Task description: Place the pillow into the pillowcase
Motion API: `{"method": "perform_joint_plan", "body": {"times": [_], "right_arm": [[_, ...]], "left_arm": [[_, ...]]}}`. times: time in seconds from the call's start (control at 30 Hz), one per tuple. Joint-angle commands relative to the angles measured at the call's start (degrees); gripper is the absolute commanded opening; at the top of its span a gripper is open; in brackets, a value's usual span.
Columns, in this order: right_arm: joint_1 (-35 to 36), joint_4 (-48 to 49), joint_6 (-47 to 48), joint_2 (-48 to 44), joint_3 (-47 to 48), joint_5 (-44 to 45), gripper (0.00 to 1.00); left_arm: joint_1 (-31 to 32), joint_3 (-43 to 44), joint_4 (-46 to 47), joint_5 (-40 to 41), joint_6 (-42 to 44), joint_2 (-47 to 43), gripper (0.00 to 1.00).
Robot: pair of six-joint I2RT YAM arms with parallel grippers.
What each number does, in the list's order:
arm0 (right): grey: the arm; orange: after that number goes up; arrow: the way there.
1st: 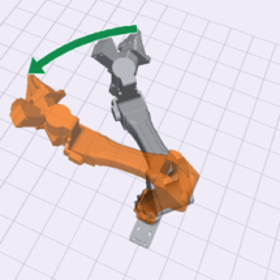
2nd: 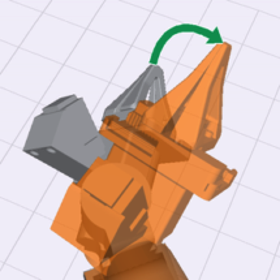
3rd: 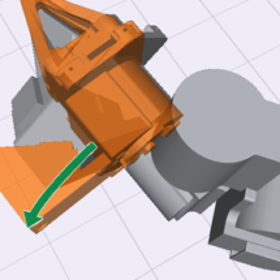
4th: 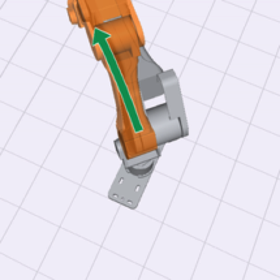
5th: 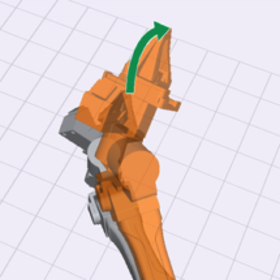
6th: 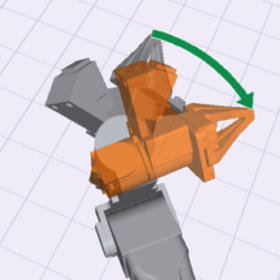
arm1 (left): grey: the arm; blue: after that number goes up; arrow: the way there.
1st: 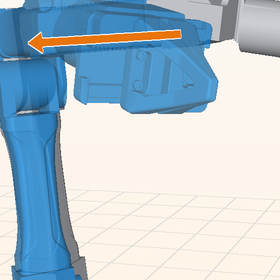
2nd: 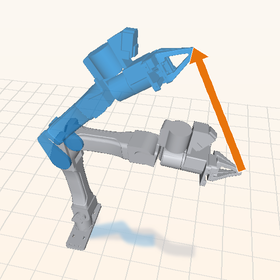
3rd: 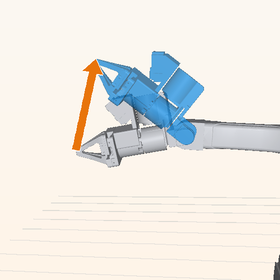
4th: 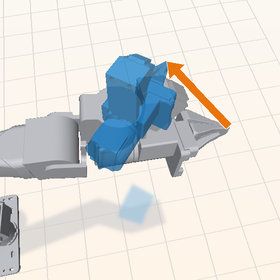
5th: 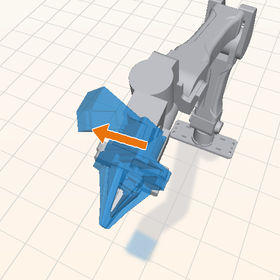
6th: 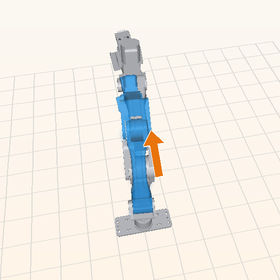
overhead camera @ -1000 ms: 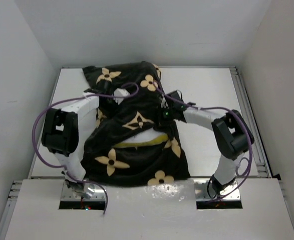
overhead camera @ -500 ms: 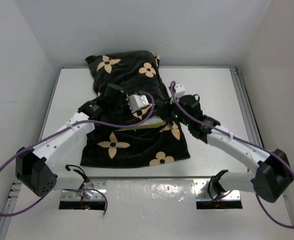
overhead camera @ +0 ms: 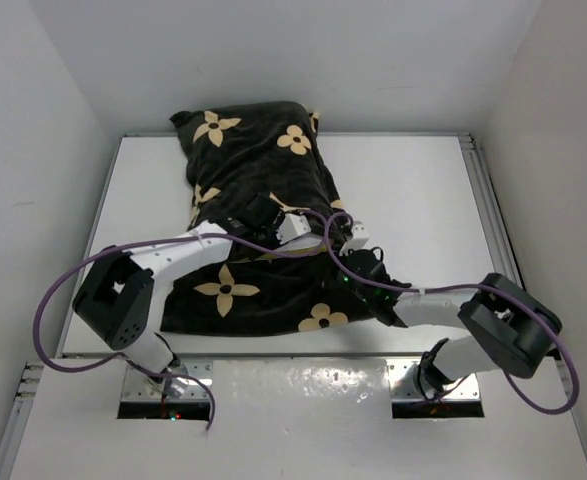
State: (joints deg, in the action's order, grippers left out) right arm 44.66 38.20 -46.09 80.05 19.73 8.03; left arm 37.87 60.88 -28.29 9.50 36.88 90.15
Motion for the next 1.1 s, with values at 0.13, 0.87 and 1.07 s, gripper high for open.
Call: {"method": "perform_joint_plan", "body": {"times": [0.13,0.87,1.07], "right_arm": [[-0.1,18.2,-5.0,8.6,5.4,-0.6,0.00],[1.5,15.1,-12.7,36.0,31.2,16.4,0.00],[2.9,9.3,0.2,22.9,23.0,3.1,0.00]], "left_arm": [[0.5,4.1,-3.8,-3.7,-2.4,-0.9,0.00],[1.0,15.4,-20.1,-21.0,-1.0,-13.9,0.00],[-3.3,14.0,-15.2,-17.7,-3.1,-14.0,0.00]]}}
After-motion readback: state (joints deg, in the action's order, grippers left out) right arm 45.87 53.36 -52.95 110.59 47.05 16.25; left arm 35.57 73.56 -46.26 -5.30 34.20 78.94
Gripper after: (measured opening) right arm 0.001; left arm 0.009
